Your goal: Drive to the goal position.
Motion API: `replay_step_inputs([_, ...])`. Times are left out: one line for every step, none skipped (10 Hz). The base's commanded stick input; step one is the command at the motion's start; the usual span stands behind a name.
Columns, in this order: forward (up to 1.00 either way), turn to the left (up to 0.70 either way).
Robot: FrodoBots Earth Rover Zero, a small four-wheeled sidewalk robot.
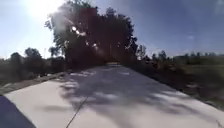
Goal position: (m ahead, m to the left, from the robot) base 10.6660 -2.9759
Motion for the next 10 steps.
replay_step_inputs([0.7,0.0])
replay_step_inputs([0.7,0.0])
replay_step_inputs([0.7,0.0])
replay_step_inputs([0.7,0.0])
replay_step_inputs([0.7,0.0])
replay_step_inputs([0.7,0.0])
replay_step_inputs([0.7,0.0])
replay_step_inputs([0.7,0.0])
replay_step_inputs([0.7,0.0])
replay_step_inputs([0.7,0.0])
